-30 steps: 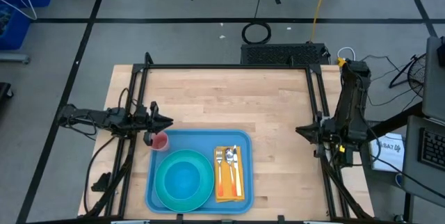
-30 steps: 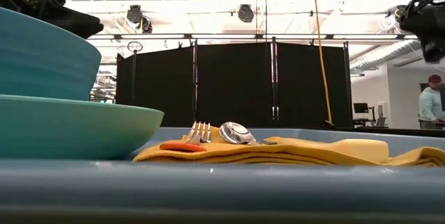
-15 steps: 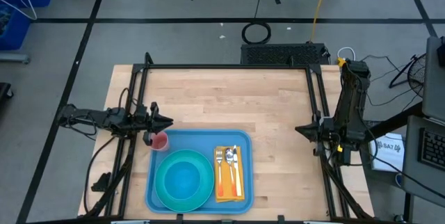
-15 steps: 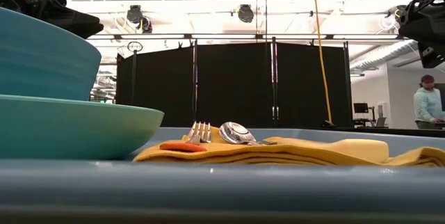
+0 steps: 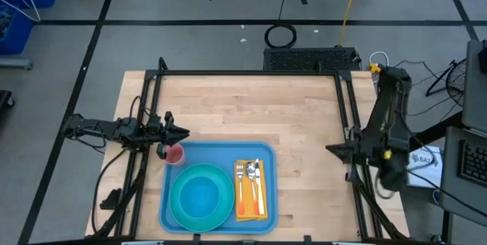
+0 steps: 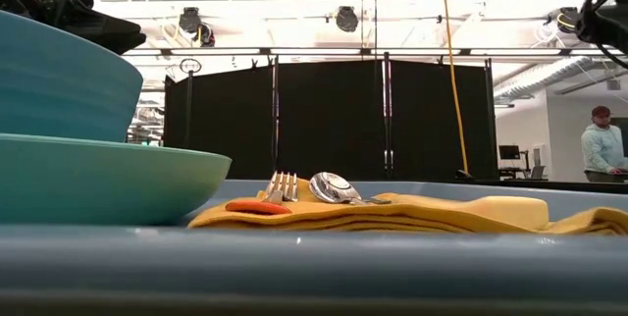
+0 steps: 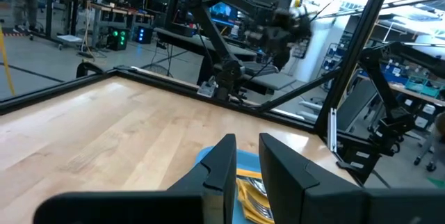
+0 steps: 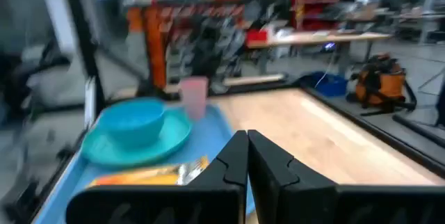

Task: Set up tray
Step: Return to Home Position

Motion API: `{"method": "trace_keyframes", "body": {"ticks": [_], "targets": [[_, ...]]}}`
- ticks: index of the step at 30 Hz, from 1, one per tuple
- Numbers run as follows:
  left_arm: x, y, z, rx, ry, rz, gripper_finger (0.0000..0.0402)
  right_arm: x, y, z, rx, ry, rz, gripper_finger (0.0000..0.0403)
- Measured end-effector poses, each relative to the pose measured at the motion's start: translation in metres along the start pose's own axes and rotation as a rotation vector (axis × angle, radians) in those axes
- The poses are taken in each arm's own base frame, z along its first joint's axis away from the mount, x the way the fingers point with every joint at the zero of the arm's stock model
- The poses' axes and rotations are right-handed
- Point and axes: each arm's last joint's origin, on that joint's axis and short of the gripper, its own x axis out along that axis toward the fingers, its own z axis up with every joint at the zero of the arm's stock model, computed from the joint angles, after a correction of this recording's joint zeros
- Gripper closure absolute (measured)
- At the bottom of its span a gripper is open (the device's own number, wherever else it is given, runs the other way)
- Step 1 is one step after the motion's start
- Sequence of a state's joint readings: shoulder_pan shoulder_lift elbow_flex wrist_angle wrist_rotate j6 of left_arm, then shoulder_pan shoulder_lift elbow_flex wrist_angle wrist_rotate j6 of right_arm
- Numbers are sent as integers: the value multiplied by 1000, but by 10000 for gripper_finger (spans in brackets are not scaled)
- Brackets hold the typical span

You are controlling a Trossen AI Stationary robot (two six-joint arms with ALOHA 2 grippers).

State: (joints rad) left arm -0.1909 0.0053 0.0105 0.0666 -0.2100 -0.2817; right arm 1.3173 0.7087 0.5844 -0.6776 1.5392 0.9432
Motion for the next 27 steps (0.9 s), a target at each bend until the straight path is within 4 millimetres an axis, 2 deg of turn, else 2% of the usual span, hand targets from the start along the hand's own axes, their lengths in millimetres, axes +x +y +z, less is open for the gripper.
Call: {"method": "trace_keyframes", "body": {"ticks": [3,5,7,9,11,14,16,19,23,27], "targets": [[0,0,0,1,2,1,334,10,20,27,-48,97,110,403],[0,0,0,2,4,1,334,18,32,40,-75,113,324,403],[0,0,-1,4,7,2,334,24,39,48,-66,44,539,403],[0,0,-1,11,8,2,334,31,40,51,-59,-43,633,403],[0,0,-1,17,9,2,334,41,35,44,-53,-71,620,403],[0,0,-1,21,14,3,334,63,22,13,-31,-19,558,403],[0,0,-1,22,18,3,334,77,8,-5,13,-6,534,403],[0,0,-1,27,18,1,334,93,-17,-19,99,-69,541,403],[0,0,-2,31,25,1,334,104,-51,-35,132,-110,521,403],[0,0,-2,48,37,-27,334,107,-80,-52,135,-65,430,403]]}}
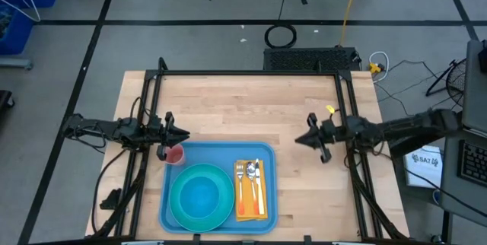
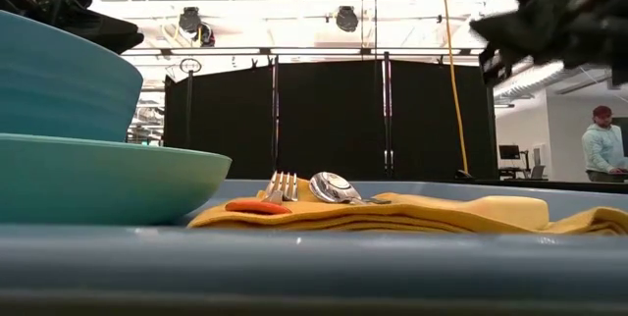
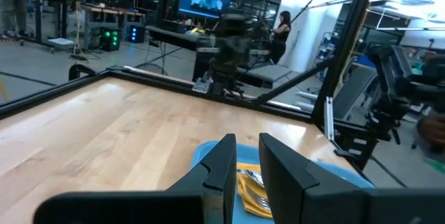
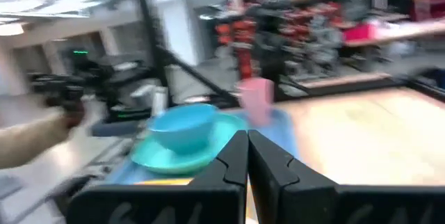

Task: Set up tray
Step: Return to Home Position

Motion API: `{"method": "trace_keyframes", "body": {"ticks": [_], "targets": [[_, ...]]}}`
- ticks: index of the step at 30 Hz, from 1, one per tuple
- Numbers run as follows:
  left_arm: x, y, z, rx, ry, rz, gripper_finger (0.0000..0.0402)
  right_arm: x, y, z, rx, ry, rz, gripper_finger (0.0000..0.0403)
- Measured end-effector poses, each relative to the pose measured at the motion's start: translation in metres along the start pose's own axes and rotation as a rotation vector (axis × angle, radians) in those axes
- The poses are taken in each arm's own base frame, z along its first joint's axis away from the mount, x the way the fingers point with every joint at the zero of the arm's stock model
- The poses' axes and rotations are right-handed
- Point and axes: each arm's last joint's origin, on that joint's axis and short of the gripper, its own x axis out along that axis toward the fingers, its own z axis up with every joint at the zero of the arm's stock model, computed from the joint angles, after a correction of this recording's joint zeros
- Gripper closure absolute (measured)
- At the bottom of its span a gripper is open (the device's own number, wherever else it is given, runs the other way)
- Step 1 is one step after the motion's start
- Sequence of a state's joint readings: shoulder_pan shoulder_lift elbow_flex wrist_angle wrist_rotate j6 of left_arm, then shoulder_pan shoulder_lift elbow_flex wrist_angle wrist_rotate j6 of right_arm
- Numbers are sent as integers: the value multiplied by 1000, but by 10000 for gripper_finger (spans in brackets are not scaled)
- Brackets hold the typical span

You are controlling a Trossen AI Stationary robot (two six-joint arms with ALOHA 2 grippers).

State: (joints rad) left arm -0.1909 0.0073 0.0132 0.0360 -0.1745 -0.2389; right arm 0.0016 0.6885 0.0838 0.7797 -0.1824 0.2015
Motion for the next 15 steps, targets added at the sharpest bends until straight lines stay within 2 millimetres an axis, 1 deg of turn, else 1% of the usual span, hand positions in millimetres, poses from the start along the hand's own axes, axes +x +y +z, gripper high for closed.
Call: {"method": "trace_keyframes", "body": {"ticks": [2,7,12,15], "targets": [[0,0,0,5,1,-1,334,-4,-10,3,0,-14,-46,403],[0,0,0,19,6,-10,334,-14,-29,8,22,-34,-121,403],[2,0,-2,25,30,-2,334,-22,-41,4,28,9,-239,403],[5,1,-7,41,78,15,334,-24,-46,1,34,38,-275,403]]}}
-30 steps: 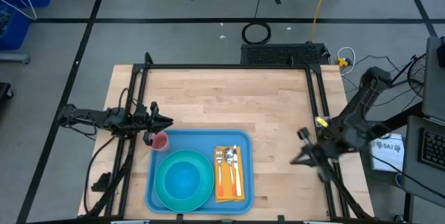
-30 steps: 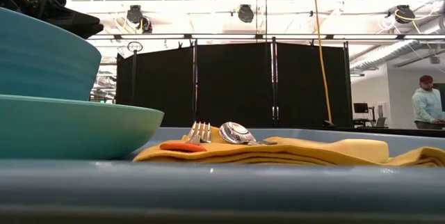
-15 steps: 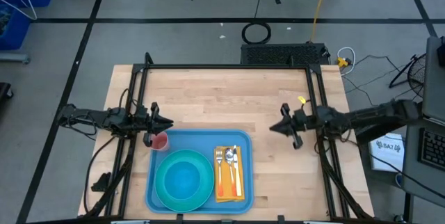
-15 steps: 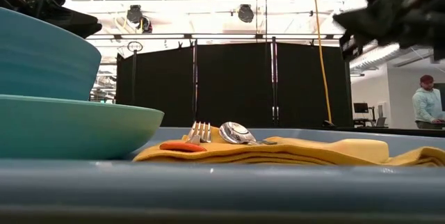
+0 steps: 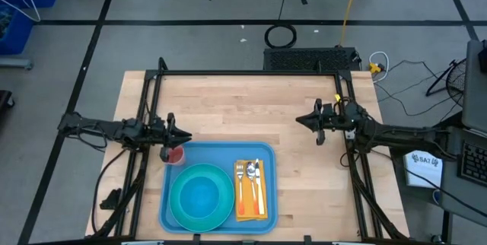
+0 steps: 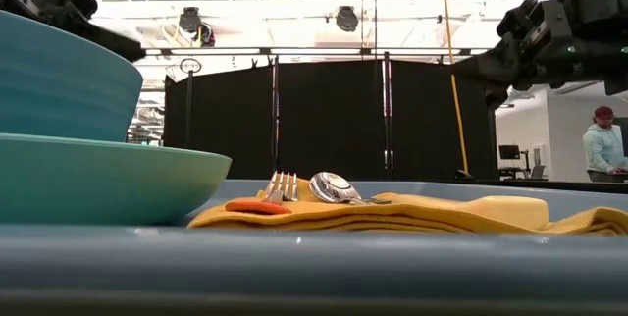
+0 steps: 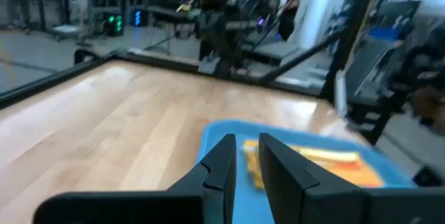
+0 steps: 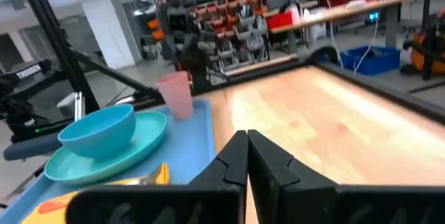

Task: Set up tray
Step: Return to Home Position

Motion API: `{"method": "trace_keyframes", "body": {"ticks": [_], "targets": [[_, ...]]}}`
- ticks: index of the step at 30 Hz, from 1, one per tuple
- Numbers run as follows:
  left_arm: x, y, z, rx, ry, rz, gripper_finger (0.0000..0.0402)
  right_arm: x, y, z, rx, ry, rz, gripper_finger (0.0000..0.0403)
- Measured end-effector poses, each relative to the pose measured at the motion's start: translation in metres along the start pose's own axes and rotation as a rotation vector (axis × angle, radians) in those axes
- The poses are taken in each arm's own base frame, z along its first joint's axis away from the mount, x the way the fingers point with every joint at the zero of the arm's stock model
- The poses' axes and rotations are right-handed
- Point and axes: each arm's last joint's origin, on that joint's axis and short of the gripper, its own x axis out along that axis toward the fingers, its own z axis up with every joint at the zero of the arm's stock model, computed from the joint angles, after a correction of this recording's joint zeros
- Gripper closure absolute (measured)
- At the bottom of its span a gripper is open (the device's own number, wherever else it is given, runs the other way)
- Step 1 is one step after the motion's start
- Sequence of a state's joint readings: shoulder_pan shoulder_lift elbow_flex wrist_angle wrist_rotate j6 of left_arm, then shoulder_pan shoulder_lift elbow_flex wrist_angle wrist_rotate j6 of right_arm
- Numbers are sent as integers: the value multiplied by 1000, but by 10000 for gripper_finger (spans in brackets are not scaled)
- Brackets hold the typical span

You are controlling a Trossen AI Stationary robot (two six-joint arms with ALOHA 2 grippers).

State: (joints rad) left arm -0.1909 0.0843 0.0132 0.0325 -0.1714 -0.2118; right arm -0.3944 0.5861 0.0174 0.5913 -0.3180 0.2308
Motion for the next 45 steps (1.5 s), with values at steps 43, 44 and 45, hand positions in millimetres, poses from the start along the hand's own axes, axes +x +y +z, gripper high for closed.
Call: {"method": "trace_keyframes", "body": {"ticks": [43,44,45], "targets": [[4,3,-4,-23,30,106,334,-35,13,7,-83,-137,-168,403],[4,3,-4,-23,29,105,334,-35,13,7,-71,-141,-166,403],[4,3,-4,-23,29,106,334,-35,13,7,-54,-145,-161,403]]}}
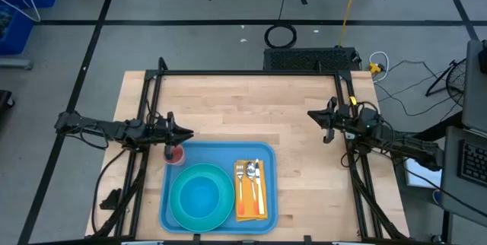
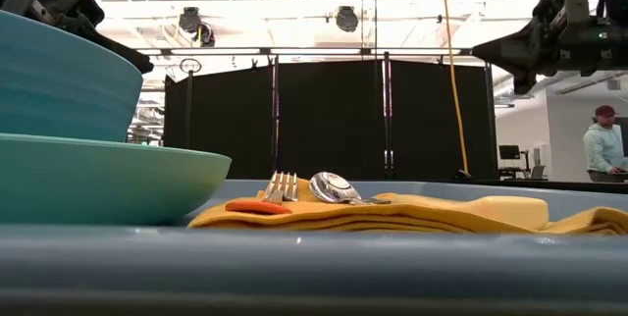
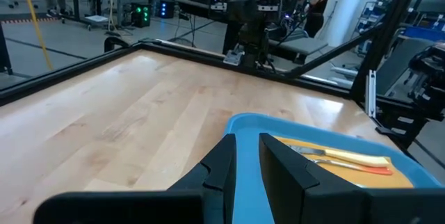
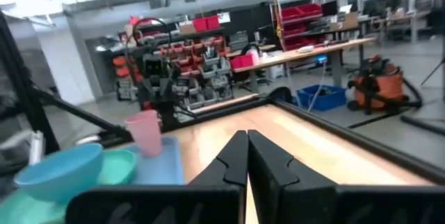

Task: Set up tray
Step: Return to Home Position

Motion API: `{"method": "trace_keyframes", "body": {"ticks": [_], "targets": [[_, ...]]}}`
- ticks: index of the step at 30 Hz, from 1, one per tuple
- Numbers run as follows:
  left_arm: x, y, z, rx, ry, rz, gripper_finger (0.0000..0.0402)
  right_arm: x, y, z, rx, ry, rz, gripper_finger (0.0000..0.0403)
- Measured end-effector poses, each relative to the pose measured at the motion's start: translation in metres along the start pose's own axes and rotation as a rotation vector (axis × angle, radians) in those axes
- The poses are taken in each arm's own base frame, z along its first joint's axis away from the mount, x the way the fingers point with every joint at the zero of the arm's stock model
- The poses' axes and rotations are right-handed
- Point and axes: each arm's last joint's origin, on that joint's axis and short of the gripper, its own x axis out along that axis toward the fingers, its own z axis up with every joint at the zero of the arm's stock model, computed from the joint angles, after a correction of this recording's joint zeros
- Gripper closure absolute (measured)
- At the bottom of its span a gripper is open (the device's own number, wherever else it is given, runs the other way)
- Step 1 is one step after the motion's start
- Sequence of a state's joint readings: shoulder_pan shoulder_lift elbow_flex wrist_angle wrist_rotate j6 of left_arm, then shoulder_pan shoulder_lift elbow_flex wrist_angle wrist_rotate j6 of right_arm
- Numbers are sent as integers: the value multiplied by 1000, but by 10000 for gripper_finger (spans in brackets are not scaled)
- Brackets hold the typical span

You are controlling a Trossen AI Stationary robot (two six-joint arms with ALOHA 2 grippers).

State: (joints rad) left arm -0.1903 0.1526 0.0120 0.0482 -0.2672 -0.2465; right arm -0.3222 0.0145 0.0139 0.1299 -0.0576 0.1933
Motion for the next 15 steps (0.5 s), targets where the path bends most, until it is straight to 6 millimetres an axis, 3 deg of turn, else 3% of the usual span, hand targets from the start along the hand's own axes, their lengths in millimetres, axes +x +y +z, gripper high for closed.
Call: {"method": "trace_keyframes", "body": {"ticks": [15], "targets": [[0,0,1,-2,-18,-6,334,0,1,0,56,5,21,403]]}}
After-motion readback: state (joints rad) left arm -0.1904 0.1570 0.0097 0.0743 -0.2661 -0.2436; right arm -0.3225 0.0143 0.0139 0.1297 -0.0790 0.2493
